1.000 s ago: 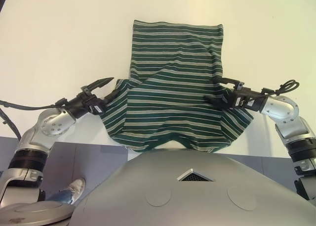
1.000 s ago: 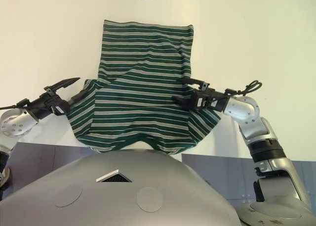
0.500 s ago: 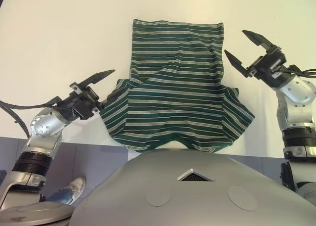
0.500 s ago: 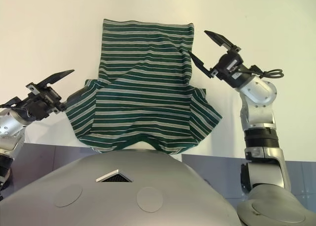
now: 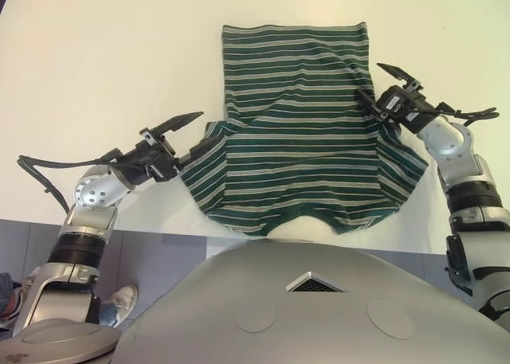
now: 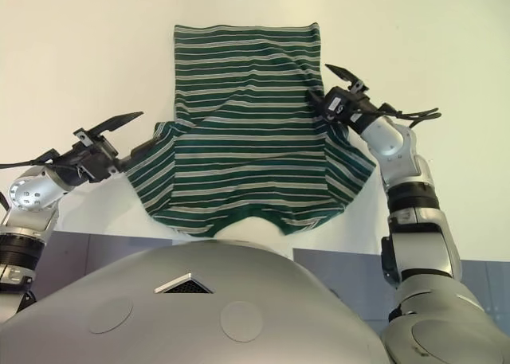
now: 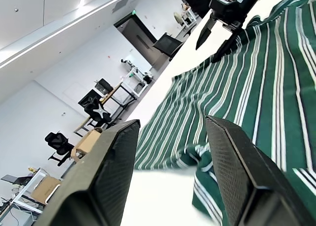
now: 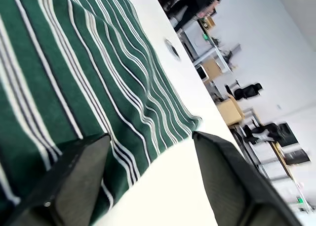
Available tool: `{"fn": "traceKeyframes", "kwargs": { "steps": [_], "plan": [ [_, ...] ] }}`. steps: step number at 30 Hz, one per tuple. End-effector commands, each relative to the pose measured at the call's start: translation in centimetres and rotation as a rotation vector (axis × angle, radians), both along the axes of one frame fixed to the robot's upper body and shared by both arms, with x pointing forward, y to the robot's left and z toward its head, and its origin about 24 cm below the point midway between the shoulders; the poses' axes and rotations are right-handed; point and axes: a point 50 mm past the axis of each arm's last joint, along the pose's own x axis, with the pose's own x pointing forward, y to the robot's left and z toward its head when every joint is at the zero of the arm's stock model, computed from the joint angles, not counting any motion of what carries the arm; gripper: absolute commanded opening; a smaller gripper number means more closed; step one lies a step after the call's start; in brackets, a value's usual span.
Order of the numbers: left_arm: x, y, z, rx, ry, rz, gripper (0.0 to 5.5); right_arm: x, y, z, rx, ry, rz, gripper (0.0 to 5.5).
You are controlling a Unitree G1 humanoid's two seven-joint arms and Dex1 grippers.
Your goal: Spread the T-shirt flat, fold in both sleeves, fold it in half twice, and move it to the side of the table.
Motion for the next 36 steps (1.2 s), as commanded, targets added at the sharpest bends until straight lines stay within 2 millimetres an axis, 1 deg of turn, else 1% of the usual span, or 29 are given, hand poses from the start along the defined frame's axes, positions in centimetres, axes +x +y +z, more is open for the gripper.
{"fn": "traceKeyframes", "kwargs": {
  "steps": [1, 6, 8, 11, 12, 14, 15, 16, 17, 18, 19, 21, 23, 25, 27, 28, 30, 32, 34, 36],
  "plan": [
    [0.3, 0.0, -0.1, 0.014, 0.004, 0.000, 2.42, 0.9, -0.5, 0.9, 0.007, -0.074, -0.038, 3.11],
    [0.4, -0.2, -0.3, 0.013, 0.005, 0.000, 2.42, 0.9, 0.3, 1.2, 0.059, -0.111, 0.003, 3.11],
    [0.5, 0.0, -0.3, 0.011, 0.001, 0.020, 2.42, 1.0, 0.4, 1.6, 0.089, -0.139, -0.001, 3.11],
    [1.3, 0.4, -0.3, -0.017, -0.002, 0.093, 2.42, 1.4, 0.1, 2.9, 0.178, -0.222, -0.050, 3.11],
    [1.4, 0.6, -0.1, -0.052, 0.000, 0.118, 2.42, 1.5, 0.0, 3.5, 0.230, -0.255, -0.069, 3.11],
    [1.1, 0.9, 0.6, -0.166, 0.020, 0.154, 2.42, 1.5, -0.3, 4.5, 0.331, -0.306, -0.102, 3.11],
    [0.5, 1.0, 0.9, -0.225, 0.045, 0.151, 2.42, 1.4, -0.3, 4.8, 0.368, -0.320, -0.111, 3.11],
    [-0.2, 1.3, 0.9, -0.243, 0.078, 0.139, 2.42, 1.2, -0.4, 4.9, 0.393, -0.320, -0.113, 3.11],
    [-0.9, 1.7, 0.8, -0.225, 0.099, 0.134, 2.42, 1.0, -0.4, 4.9, 0.405, -0.317, -0.112, 3.11],
    [-1.3, 2.6, 0.6, -0.149, 0.105, 0.145, 2.42, 0.8, -0.4, 4.8, 0.408, -0.310, -0.109, 3.11],
    [-1.6, 4.0, 0.3, -0.007, 0.100, 0.168, 2.42, 0.4, -0.8, 4.8, 0.393, -0.299, -0.103, 3.11],
    [-1.9, 5.9, 0.7, 0.192, 0.080, 0.187, 2.42, -0.6, -1.7, 5.2, 0.341, -0.286, -0.082, 3.11],
    [-2.3, 7.1, 1.5, 0.302, 0.049, 0.190, 2.42, -1.7, -3.2, 6.0, 0.266, -0.272, -0.061, 3.11],
    [-2.3, 8.8, 2.5, 0.404, 0.012, 0.236, 2.42, -3.1, -5.8, 7.5, 0.153, -0.240, -0.062, 3.11],
    [-2.5, 10.0, 2.7, 0.498, 0.010, 0.273, 2.42, -4.1, -7.6, 8.7, 0.084, -0.211, -0.067, 3.11],
    [-2.7, 10.2, 2.4, 0.545, 0.027, 0.269, 2.42, -4.8, -8.2, 9.2, 0.060, -0.193, -0.060, 3.11],
    [-3.2, 9.9, 0.9, 0.680, 0.078, 0.219, 2.42, -5.8, -8.7, 10.3, 0.058, -0.176, -0.043, 3.11],
    [-3.4, 8.9, -0.4, 0.789, 0.108, 0.124, 2.42, -6.1, -8.8, 11.1, 0.078, -0.180, -0.033, 3.11],
    [-3.3, 7.6, -1.2, 0.834, 0.103, 0.045, 2.42, -6.3, -8.5, 11.2, 0.092, -0.174, -0.022, 3.11],
    [-3.3, 6.6, -1.9, 0.824, 0.102, 0.007, 2.42, -6.3, -8.2, 10.8, 0.100, -0.164, -0.020, 3.11]
  ]
}}
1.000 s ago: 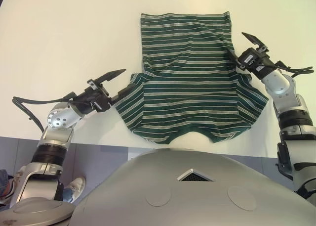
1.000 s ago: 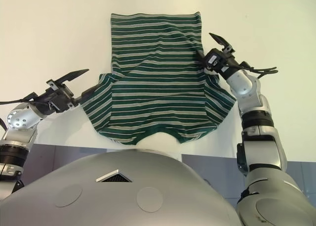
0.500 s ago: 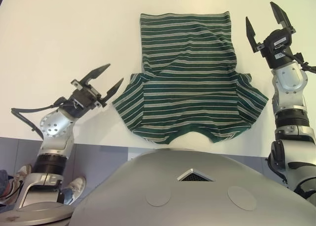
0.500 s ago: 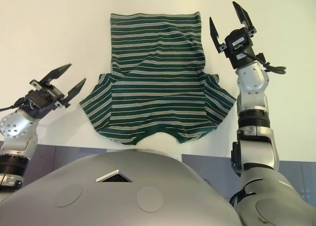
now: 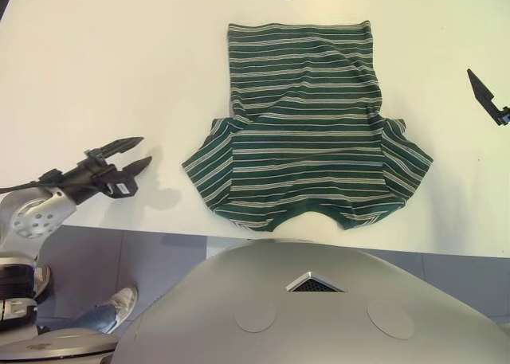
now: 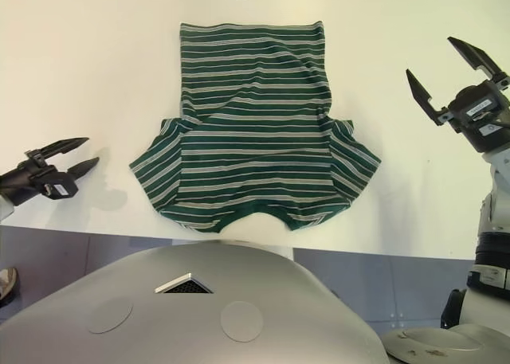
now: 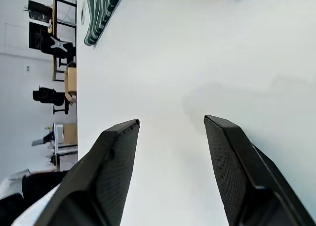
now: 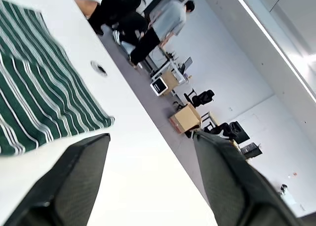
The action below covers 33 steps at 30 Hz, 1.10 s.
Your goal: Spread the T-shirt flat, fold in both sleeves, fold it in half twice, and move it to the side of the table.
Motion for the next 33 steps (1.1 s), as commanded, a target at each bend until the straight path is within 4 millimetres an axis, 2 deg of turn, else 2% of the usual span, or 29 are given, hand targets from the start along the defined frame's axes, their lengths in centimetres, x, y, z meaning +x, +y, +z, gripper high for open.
{"fn": "traceKeyframes", "kwargs": {
  "steps": [1, 8, 12, 16, 23, 28, 33],
  "plan": [
    [-0.6, -1.7, -2.1, 0.045, 0.101, -0.084, 2.42, -0.2, 0.2, -0.1, 0.006, 0.018, 0.002, 3.11],
    [-1.4, -2.9, -2.3, 0.014, 0.175, -0.171, 2.42, -0.2, 0.6, -0.4, 0.046, 0.017, 0.008, 3.11],
    [-3.0, -2.9, -1.1, -0.040, 0.196, -0.186, 2.42, 0.0, 0.9, -0.7, 0.049, 0.034, 0.023, 3.11],
    [-3.9, -3.1, -0.9, -0.062, 0.207, -0.188, 2.42, -0.1, 0.9, -0.3, 0.057, 0.034, 0.029, 3.11],
    [-3.7, -4.8, -1.3, -0.109, 0.200, -0.222, 2.42, -0.1, 1.6, -0.7, 0.077, 0.039, 0.044, 3.11],
    [-3.3, -4.5, -1.4, -0.088, 0.195, -0.209, 2.42, -0.5, 1.9, -1.3, 0.094, 0.053, 0.048, 3.11],
    [-3.0, -3.4, -1.6, -0.049, 0.200, -0.170, 2.42, -0.7, 2.0, -1.5, 0.102, 0.060, 0.052, 3.11]
  ]
}}
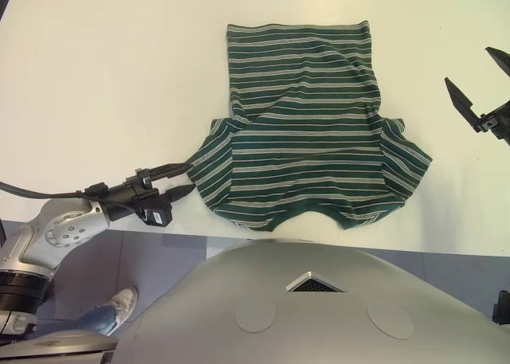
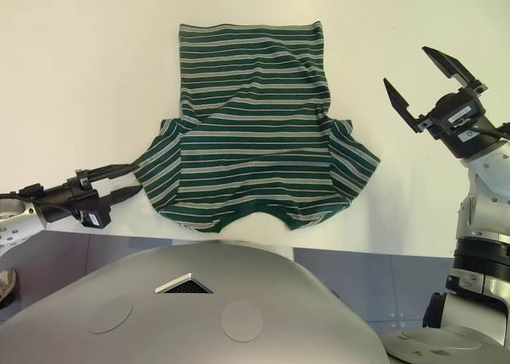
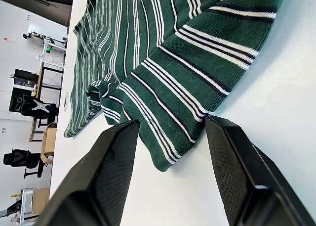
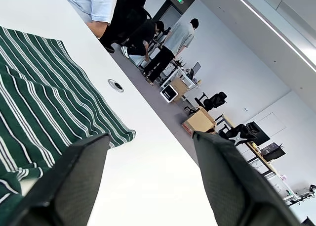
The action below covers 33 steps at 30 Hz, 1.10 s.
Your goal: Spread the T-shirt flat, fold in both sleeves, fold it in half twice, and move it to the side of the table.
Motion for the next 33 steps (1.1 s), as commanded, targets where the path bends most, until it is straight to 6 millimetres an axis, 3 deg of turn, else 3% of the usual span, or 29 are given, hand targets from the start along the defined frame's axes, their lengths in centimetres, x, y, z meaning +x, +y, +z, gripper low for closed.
{"fn": "traceKeyframes", "kwargs": {
  "steps": [1, 8, 22, 27, 33],
  "plan": [
    [-0.3, 1.5, -1.2, 0.127, 0.067, 0.024, 2.42, -0.2, 0.2, 0.0, 0.000, 0.006, 0.016, 3.11],
    [0.3, 2.0, -1.2, 0.142, 0.035, 0.039, 2.42, -0.3, 0.3, -0.1, 0.008, 0.009, 0.021, 3.11],
    [0.4, 1.9, -1.1, 0.143, 0.016, 0.026, 0.06, -0.3, 1.2, -0.7, 0.032, 0.018, 0.044, 3.11],
    [0.3, 1.7, -1.1, 0.136, 0.019, 0.021, 0.02, -0.1, 1.4, -0.7, 0.033, 0.017, 0.054, 3.11],
    [0.4, 0.7, 0.2, 0.017, -0.029, 0.008, 0.02, 0.0, 1.5, -0.7, 0.036, 0.017, 0.053, 3.11]
  ]
}}
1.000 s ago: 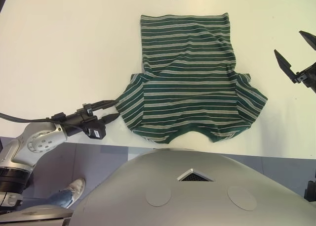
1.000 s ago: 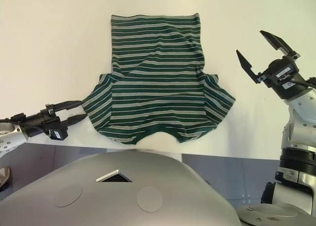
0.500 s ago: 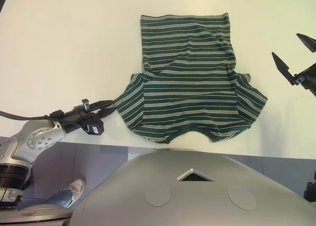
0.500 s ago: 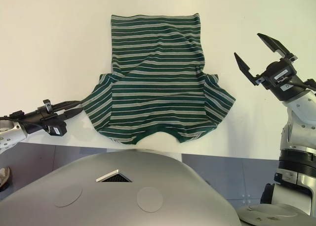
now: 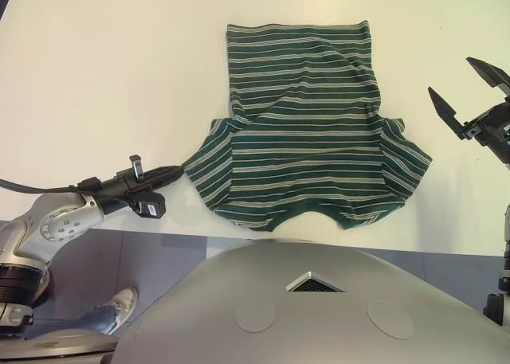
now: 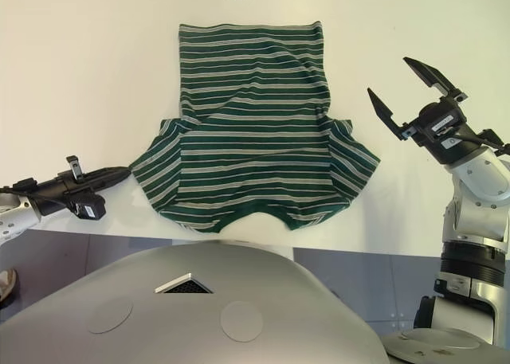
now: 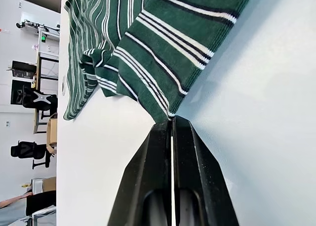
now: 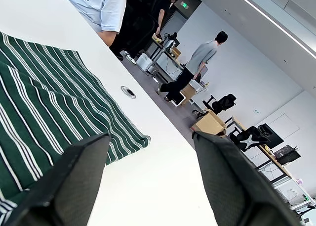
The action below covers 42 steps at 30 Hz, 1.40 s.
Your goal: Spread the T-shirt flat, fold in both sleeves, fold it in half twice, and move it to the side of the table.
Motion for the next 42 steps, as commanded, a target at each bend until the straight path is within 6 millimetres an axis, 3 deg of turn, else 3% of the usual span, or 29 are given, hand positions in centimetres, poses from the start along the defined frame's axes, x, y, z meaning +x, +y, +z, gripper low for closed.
{"fn": "traceKeyframes", "kwargs": {
  "steps": [1, 9, 17, 28, 42],
  "plan": [
    [0.0, -0.3, 0.3, -0.039, -0.010, 0.002, 0.02, 0.4, 0.2, 0.2, 0.000, -0.004, 0.013, 3.11],
    [1.1, -1.7, 1.6, -0.173, -0.077, -0.015, 0.02, 0.6, 0.3, 0.1, 0.003, -0.004, 0.011, 3.11],
    [2.5, -5.1, 1.7, -0.327, -0.130, -0.081, 0.02, 0.6, 0.9, -0.3, 0.013, 0.005, 0.032, 3.11],
    [4.2, -10.1, 0.0, -0.488, -0.077, -0.162, 0.02, 0.9, 1.4, -1.5, 0.034, 0.033, 0.033, 3.11],
    [5.1, -12.6, -2.1, -0.492, -0.052, -0.161, 0.02, 1.1, 1.7, -2.2, 0.040, 0.051, 0.035, 3.11]
  ]
}}
